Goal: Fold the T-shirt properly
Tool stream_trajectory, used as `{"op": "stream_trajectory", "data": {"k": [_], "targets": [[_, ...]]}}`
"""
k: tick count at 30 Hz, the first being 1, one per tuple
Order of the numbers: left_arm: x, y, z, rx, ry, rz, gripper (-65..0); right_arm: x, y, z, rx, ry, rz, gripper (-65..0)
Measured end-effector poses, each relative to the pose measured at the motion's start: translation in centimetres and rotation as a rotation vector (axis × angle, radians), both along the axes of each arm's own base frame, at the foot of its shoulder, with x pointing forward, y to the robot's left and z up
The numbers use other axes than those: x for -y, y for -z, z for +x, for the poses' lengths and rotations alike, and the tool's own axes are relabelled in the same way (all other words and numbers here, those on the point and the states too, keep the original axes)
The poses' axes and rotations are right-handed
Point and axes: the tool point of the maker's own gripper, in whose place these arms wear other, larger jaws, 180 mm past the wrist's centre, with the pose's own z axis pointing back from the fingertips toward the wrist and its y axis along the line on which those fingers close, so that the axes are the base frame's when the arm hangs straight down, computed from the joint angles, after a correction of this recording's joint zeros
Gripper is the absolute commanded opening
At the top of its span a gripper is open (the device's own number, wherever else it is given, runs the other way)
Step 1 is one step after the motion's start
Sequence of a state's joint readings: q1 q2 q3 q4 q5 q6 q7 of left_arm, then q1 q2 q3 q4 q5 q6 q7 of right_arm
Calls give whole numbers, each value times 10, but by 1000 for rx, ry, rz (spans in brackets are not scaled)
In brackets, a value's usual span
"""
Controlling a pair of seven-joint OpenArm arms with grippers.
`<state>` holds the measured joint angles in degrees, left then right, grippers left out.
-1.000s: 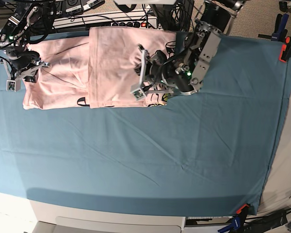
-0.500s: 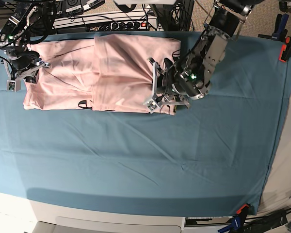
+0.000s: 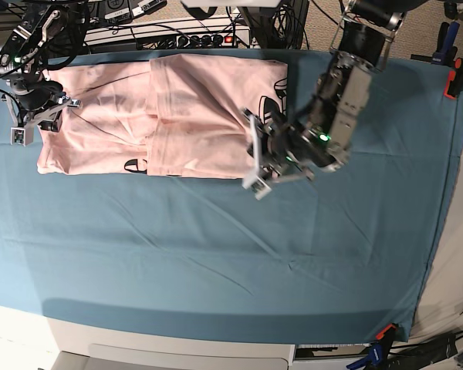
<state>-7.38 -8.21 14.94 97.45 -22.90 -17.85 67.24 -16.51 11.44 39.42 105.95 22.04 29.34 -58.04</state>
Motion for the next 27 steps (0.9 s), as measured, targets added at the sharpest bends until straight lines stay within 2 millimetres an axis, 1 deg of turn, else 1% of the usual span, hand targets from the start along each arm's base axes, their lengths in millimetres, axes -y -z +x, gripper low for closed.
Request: {"op": "stream_trajectory", "data": {"k": [1,2,4,6,7,9,11,13,14,15,16,18,23,27], "targets": [[-5,-5,7,5,-25,-17,-650,1,0,-1,-10,-8,-14,-397],[-10,-10,14,14,-50,-34,-650,4,0,-1,-17,-10,-21,-375],[-19,-19,23,30,-72,-75,-650,14,-8,0,-26,-19,-60,-373],[-25,-23,24,21,-71,-113,-650,30,-18,0,-48,-22,-110,-373],[-28,-24,24,22,-67,-116,-650,39,-25,2,-45,-12,-117,-373],[-39,-25,26,27,-71,-109,-650,53,-32,5,-29,0,-74,-370],[-57,-24,31,41,-83,-72,-517,66,-28,7,-25,13,5,-356],[-74,-24,34,48,-97,-36,-394,82,-13,5,-47,61,116,-337],[-81,-25,36,55,-102,-20,-358,87,-3,4,-59,86,185,-327],[-86,-26,38,60,-106,-10,-343,89,6,4,-67,106,265,-322],[-90,-26,39,63,-108,-2,-343,89,15,4,-73,125,346,-316],[-91,-27,39,61,-106,-6,-343,85,30,5,-90,141,494,-310],[-87,-27,38,60,-103,-18,-343,75,35,16,-26,126,748,-310],[-78,-29,38,63,-100,-44,-343,54,39,23,17,90,869,-310]]}}
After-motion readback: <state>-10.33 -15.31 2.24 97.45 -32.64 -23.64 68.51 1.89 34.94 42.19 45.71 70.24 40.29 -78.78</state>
